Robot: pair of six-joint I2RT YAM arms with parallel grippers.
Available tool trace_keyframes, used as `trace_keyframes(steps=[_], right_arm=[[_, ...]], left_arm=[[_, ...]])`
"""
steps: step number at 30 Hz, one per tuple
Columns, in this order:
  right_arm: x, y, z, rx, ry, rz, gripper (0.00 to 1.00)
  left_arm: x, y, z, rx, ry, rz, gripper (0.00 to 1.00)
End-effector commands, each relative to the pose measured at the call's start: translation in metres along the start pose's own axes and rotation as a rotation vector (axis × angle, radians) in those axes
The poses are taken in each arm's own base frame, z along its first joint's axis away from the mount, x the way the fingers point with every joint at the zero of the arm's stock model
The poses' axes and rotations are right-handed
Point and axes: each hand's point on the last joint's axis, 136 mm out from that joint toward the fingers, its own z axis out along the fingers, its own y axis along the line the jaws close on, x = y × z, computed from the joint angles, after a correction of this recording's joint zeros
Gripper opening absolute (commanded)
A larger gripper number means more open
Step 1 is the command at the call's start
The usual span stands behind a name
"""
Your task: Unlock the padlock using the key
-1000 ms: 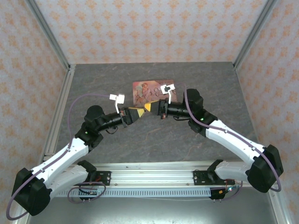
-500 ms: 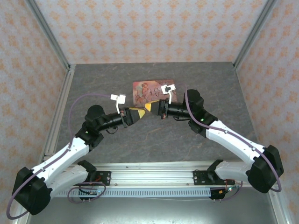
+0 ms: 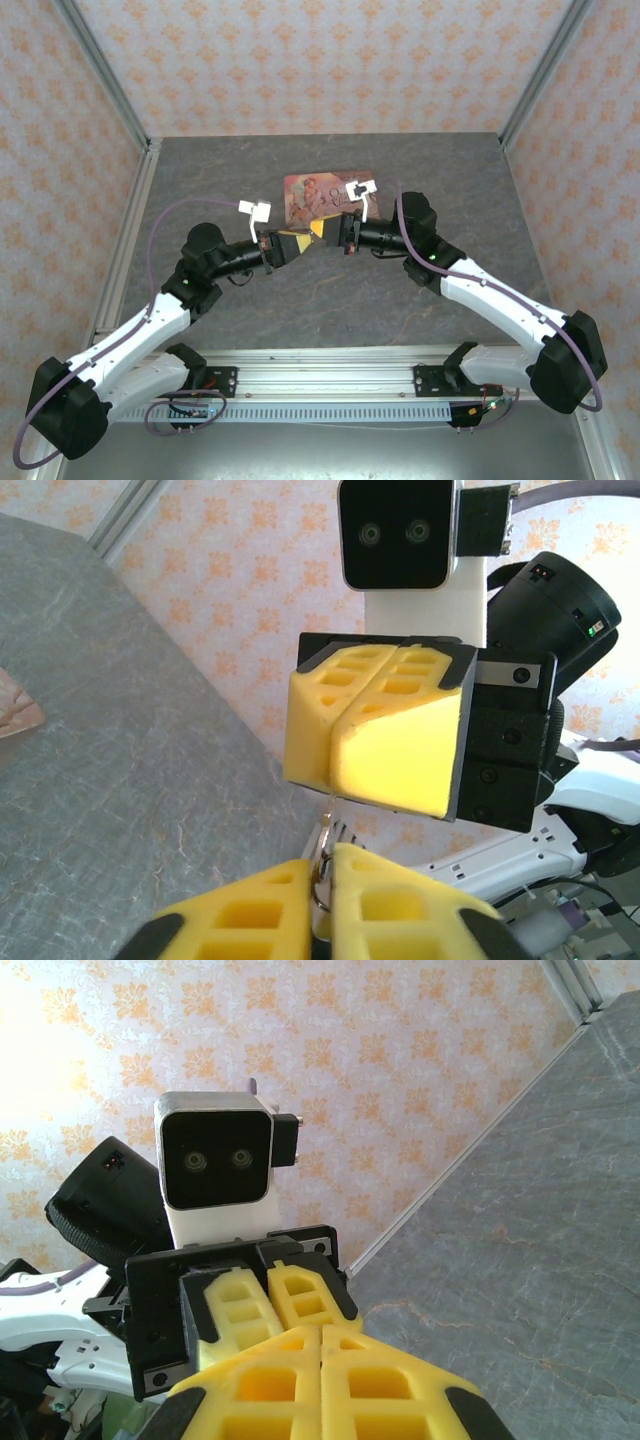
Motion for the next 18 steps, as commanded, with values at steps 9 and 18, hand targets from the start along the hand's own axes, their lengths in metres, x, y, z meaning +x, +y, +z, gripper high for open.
trace_keyframes(steps=[9,18], right_arm=[[-0.003,0.004,-0.002,-0.024,-0.029,-0.027,0.0],[0.0,-0.006,-0.005,0.039,-0.022,-0.022,0.2]], left_arm=[[-0.008,-0.014,-0.007,-0.014,-0.013,0.093,0.0],[-0.001,-0.005,-0.011,-0.092,0.04,0.16,0.0]])
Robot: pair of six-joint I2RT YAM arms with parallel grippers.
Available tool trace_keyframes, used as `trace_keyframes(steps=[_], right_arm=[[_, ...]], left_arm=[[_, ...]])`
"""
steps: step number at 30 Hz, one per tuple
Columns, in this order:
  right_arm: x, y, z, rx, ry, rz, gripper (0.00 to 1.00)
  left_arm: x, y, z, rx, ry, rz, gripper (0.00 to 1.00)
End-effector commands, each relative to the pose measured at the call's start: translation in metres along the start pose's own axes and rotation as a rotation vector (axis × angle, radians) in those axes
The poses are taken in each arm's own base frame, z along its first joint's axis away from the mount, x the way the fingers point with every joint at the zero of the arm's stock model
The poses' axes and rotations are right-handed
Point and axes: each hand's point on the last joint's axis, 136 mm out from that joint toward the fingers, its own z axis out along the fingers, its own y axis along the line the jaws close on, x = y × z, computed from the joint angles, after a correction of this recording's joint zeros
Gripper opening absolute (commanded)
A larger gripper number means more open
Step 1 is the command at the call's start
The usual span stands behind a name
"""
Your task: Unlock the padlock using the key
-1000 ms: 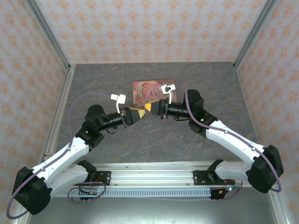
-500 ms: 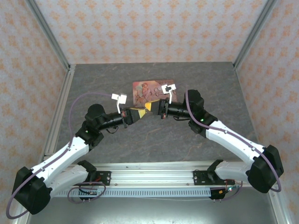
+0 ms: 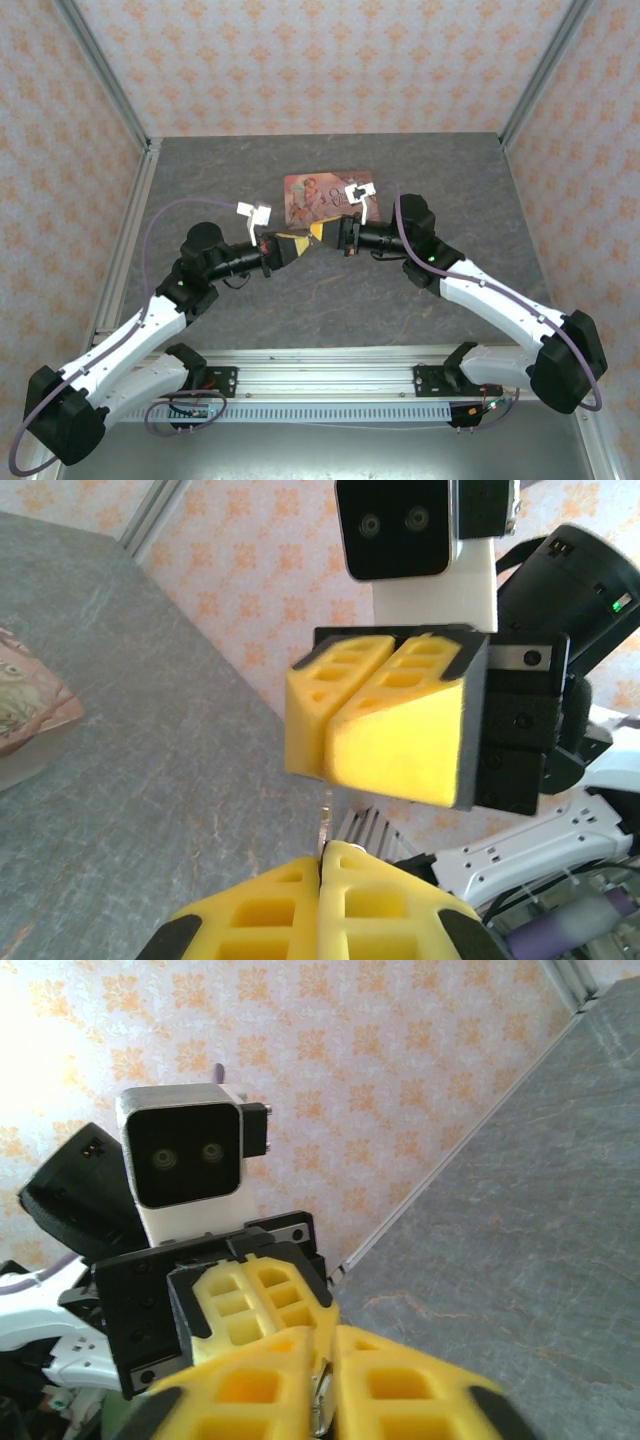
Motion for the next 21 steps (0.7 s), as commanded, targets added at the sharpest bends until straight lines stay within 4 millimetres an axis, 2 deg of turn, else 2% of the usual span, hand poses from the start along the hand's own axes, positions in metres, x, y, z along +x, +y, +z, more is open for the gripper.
trace_keyframes(steps=[1,8,11,13,16,19,21], right_arm=[[-0.006,0.0,-0.007,0.035,-0.033,-0.038,0.23],[-0.007,-0.01,-0.021,0.157,-0.054,-0.034,0.47],[-0.001,-0.039,-0.029,0.315,-0.056,0.01,0.54],[0.007,-0.067,-0.036,0.445,-0.051,0.049,0.57],[0.026,-0.103,-0.041,0.584,-0.024,0.099,0.63],[0.043,-0.129,-0.043,0.691,-0.004,0.109,0.69],[0.054,-0.148,-0.042,0.78,0.022,0.095,0.69]], left_arm=[[-0.004,-0.005,-0.008,-0.049,0.016,0.108,0.0],[0.01,0.011,-0.023,-0.17,0.069,0.23,0.0],[0.019,0.02,-0.029,-0.224,0.112,0.277,0.0],[0.027,0.03,-0.035,-0.278,0.153,0.306,0.0],[0.04,0.05,-0.043,-0.375,0.225,0.311,0.0],[0.051,0.064,-0.045,-0.42,0.266,0.286,0.0],[0.059,0.072,-0.044,-0.43,0.27,0.259,0.0]])
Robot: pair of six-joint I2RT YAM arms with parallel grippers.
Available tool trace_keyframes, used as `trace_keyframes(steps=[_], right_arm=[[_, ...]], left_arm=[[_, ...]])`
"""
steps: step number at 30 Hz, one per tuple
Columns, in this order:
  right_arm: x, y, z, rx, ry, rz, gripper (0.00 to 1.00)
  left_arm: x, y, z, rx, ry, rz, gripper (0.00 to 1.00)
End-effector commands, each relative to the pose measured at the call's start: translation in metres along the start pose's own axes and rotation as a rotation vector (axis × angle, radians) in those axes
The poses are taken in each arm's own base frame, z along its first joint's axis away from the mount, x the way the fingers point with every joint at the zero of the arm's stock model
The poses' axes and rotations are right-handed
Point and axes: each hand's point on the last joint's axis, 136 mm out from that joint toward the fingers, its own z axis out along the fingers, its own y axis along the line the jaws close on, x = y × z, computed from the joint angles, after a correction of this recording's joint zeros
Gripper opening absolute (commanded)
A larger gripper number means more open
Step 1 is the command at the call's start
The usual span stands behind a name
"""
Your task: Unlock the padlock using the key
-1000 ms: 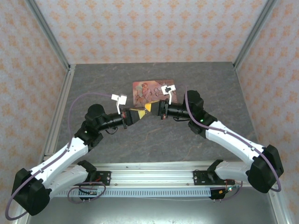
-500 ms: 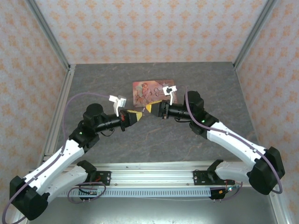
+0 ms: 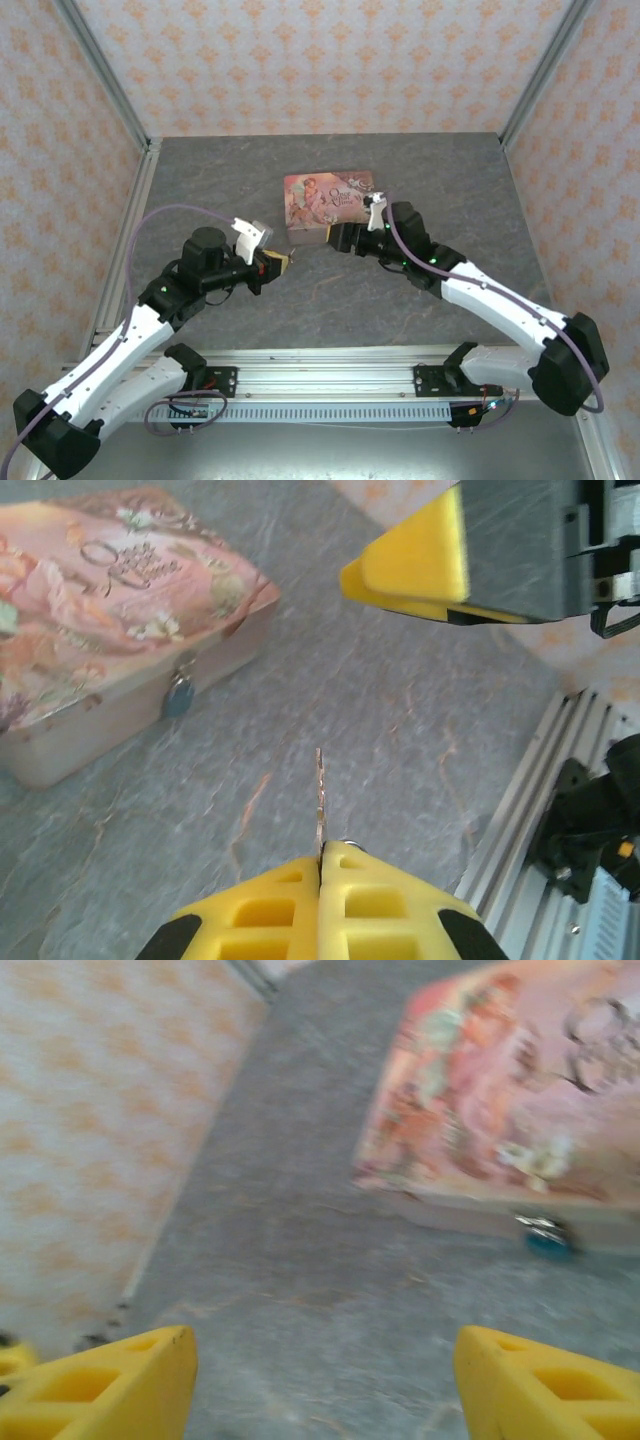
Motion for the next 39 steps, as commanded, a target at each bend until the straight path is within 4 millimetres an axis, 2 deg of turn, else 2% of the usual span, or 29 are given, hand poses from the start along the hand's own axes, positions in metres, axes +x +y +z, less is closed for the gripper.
trace_keyframes(steps=[1,6,12,18,21,27,39], right_arm=[[0.016,-0.04,0.015,0.217,0.01,-0.033,0.67],[0.022,-0.068,0.039,0.381,0.021,-0.078,0.61],[0.03,-0.09,0.068,0.462,0.029,-0.047,0.59],[0.034,-0.098,0.092,0.48,0.029,-0.047,0.58],[0.033,-0.1,0.099,0.494,0.018,-0.046,0.54],[0.029,-0.1,0.112,0.509,0.023,-0.058,0.52],[0.037,-0.108,0.136,0.562,0.081,-0.069,0.51]], left_arm=[[0.02,0.012,0.006,-0.044,0.056,0.014,0.0],[0.037,0.024,0.013,-0.086,0.077,-0.01,0.0],[0.038,0.031,0.015,-0.103,0.001,-0.012,0.0],[0.051,0.033,0.022,-0.086,0.014,-0.023,0.0],[0.056,0.034,0.025,-0.08,0.028,-0.03,0.0],[0.059,0.036,0.028,-0.081,0.018,-0.026,0.0],[0.061,0.037,0.031,-0.076,0.039,-0.021,0.0]])
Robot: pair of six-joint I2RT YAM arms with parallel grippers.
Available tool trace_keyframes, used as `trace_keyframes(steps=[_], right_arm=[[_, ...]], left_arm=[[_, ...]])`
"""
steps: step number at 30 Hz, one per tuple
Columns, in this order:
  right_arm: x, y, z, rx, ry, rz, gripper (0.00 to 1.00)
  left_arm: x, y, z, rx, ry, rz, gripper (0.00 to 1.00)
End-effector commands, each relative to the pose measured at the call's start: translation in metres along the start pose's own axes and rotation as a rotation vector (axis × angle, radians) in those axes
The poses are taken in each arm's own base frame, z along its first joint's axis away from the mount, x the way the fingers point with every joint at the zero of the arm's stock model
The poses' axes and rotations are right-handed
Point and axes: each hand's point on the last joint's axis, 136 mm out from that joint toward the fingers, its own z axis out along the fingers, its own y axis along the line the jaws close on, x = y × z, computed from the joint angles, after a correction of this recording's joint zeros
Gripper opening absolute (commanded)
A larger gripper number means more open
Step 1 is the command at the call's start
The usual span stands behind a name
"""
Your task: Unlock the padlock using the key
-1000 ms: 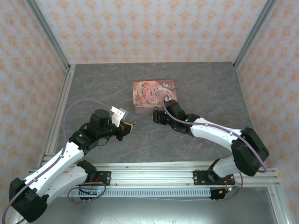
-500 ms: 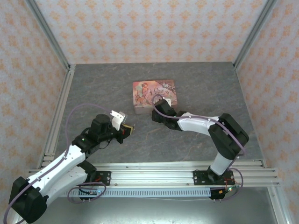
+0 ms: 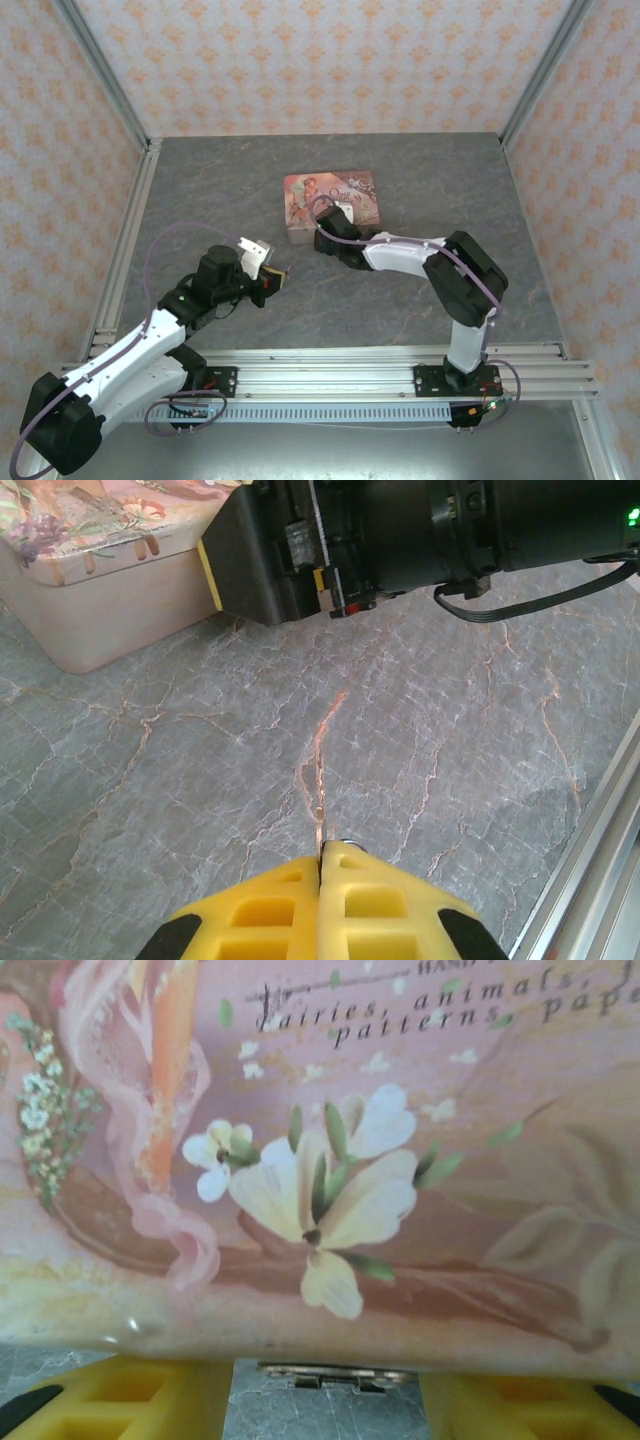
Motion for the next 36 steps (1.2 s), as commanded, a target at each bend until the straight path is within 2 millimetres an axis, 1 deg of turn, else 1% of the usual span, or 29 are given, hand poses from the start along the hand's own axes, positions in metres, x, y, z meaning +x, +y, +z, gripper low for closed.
trace_keyframes(steps=[1,9,12,17,22,26,30,36], right_arm=[[-0.002,-0.002,0.005,0.044,0.002,-0.003,0.5],[-0.004,-0.006,0.01,0.086,0.001,-0.022,0.4],[-0.005,-0.007,0.012,0.092,-0.002,-0.027,0.33],[-0.008,-0.005,0.009,0.087,-0.011,-0.046,0.18],[-0.012,0.005,-0.003,0.02,-0.011,-0.09,0.07],[-0.012,0.019,-0.018,-0.092,-0.002,-0.137,0.0],[-0.013,0.029,-0.033,-0.194,0.031,-0.139,0.0],[-0.017,0.032,-0.054,-0.316,0.113,-0.07,0.0]], left_arm=[[-0.006,-0.003,0.0,0.011,-0.026,0.017,0.0],[0.001,-0.002,-0.001,0.008,-0.026,0.011,0.0],[0.004,-0.001,-0.001,0.006,-0.02,0.011,0.0],[0.007,-0.001,-0.001,0.008,-0.014,0.017,0.0],[0.009,-0.008,0.004,0.06,-0.005,0.037,0.0],[0.008,-0.013,0.012,0.104,0.0,0.042,0.0],[0.005,-0.016,0.023,0.139,-0.003,0.039,0.0],[0.004,-0.014,0.043,0.18,-0.014,0.035,0.0]])
